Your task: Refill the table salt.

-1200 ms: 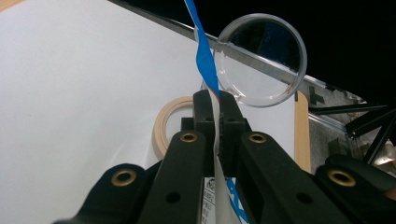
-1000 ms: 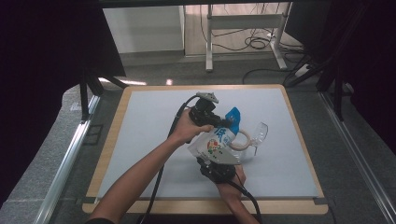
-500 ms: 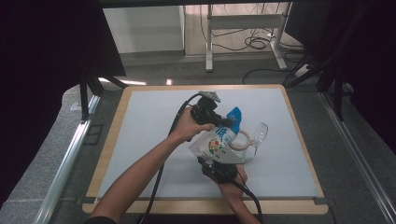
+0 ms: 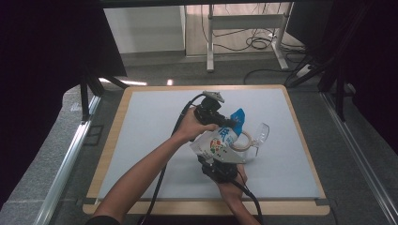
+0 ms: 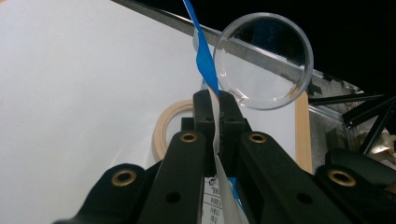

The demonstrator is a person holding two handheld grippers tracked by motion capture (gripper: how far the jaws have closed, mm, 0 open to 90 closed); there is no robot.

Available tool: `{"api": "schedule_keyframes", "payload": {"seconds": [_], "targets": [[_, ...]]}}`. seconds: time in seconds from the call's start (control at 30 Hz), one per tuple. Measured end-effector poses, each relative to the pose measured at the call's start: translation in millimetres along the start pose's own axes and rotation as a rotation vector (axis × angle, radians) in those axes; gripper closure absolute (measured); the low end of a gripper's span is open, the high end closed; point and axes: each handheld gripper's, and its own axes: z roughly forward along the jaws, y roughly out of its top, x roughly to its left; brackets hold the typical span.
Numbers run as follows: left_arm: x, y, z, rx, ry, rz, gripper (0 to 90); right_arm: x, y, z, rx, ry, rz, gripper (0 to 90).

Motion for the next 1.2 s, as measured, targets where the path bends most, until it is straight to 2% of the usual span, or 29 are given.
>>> {"api": "schedule_keyframes", "payload": {"seconds": [1.2], "targets": [[4.9, 2.4, 2.6, 0.019, -0.01, -0.001, 89.9, -2.8, 3.3, -0.4, -0.001, 0.018, 0.022, 54.5]]}}
